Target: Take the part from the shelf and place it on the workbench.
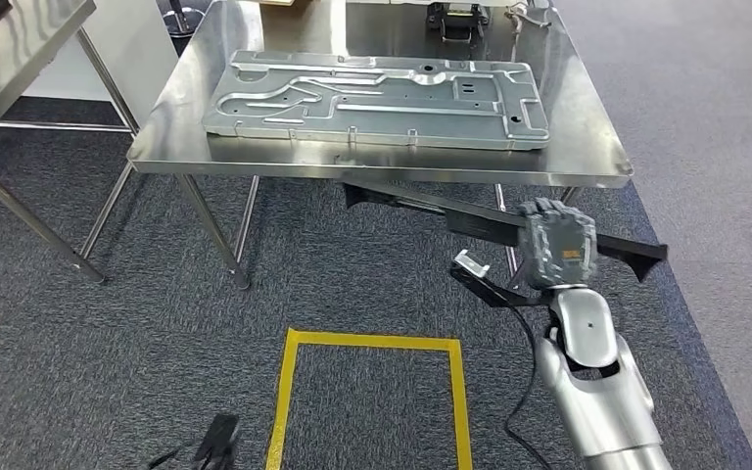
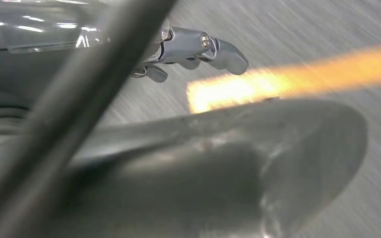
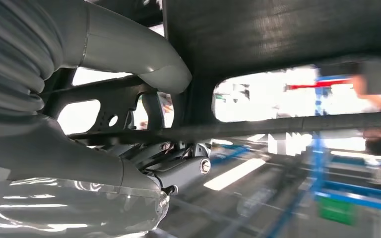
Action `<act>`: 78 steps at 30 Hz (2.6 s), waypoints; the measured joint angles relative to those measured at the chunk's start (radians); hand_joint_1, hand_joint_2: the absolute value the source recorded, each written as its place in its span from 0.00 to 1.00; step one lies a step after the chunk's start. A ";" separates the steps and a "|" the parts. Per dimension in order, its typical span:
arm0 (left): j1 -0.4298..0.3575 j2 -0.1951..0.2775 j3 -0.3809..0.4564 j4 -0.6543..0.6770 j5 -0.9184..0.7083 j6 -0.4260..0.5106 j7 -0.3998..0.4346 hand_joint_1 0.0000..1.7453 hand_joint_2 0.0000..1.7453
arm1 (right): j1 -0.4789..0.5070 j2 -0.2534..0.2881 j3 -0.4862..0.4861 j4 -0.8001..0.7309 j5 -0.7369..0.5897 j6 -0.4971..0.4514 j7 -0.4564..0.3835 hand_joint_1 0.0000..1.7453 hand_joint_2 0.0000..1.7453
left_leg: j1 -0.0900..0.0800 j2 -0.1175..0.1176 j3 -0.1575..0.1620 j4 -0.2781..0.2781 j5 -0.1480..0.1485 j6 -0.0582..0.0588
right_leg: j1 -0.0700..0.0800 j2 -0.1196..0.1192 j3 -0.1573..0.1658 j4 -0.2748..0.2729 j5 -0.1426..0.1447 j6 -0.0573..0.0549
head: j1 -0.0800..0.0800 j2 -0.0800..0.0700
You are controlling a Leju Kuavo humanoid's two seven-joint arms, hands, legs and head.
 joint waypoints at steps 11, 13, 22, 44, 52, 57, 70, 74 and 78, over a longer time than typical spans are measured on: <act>-0.049 -0.085 -0.197 -0.027 0.180 0.002 0.015 0.00 0.00 | -0.148 0.048 0.174 0.122 -0.005 0.015 0.002 1.00 1.00 | 0.001 0.019 -0.103 0.232 -0.056 -0.058 | 0.006 0.000 0.097 -0.199 0.131 -0.063 | 0.001 0.000; -0.044 -0.086 -0.207 -0.027 0.186 0.000 0.016 0.00 0.00 | -0.167 0.061 0.198 0.137 -0.006 0.021 -0.001 1.00 1.00 | 0.001 0.020 -0.165 0.279 -0.114 -0.056 | 0.009 0.003 0.127 -0.200 0.107 -0.065 | 0.001 0.000; -0.038 -0.088 -0.230 -0.035 0.199 0.002 0.016 0.00 0.00 | -0.231 0.098 0.251 0.177 -0.012 0.031 -0.008 1.00 1.00 | -0.019 0.020 -0.137 -0.012 0.139 -0.007 | 0.017 0.010 0.221 -0.180 0.036 -0.034 | 0.001 0.000; -0.034 -0.089 -0.241 -0.041 0.231 0.007 0.007 0.00 0.00 | -0.318 0.104 0.276 0.189 -0.047 0.022 -0.005 1.00 1.00 | -0.001 0.020 -0.165 0.252 -0.090 -0.057 | 0.012 0.002 0.124 -0.229 0.142 -0.074 | 0.002 0.000; -0.031 -0.083 -0.245 -0.042 0.245 0.012 0.006 0.00 0.00 | -0.348 0.087 0.264 0.198 -0.069 0.000 -0.004 1.00 1.00 | -0.005 0.024 -0.115 -0.027 0.128 -0.025 | 0.017 0.007 0.205 -0.216 0.063 -0.038 | 0.002 0.000; -0.036 -0.082 -0.255 -0.044 0.249 0.013 0.000 0.00 0.00 | -0.361 0.071 0.227 0.208 -0.080 -0.035 -0.006 1.00 1.00 | -0.003 0.023 -0.081 -0.033 0.102 -0.001 | 0.010 0.003 0.073 -0.004 0.006 -0.017 | 0.002 0.000; -0.019 -0.077 -0.269 -0.047 0.256 0.020 -0.003 0.00 0.00 | -0.384 0.035 0.115 0.223 -0.117 -0.118 -0.024 1.00 1.00 | -0.010 0.012 -0.012 0.019 -0.009 -0.039 | 0.016 0.001 0.065 -0.235 0.200 -0.069 | 0.002 0.000; -0.013 -0.072 -0.276 -0.048 0.262 0.021 -0.003 0.00 0.00 | -0.388 0.033 0.085 0.222 -0.124 -0.142 -0.032 1.00 1.00 | 0.001 0.019 -0.139 0.243 -0.090 -0.057 | 0.014 0.001 0.086 -0.235 0.183 -0.076 | 0.002 0.000; -0.007 -0.067 -0.282 -0.049 0.267 0.021 -0.006 0.00 0.00 | -0.394 0.027 0.047 0.223 -0.130 -0.154 -0.039 1.00 1.00 | 0.008 0.024 -0.107 0.094 0.041 -0.062 | 0.011 0.003 0.104 -0.222 0.160 -0.067 | 0.002 0.000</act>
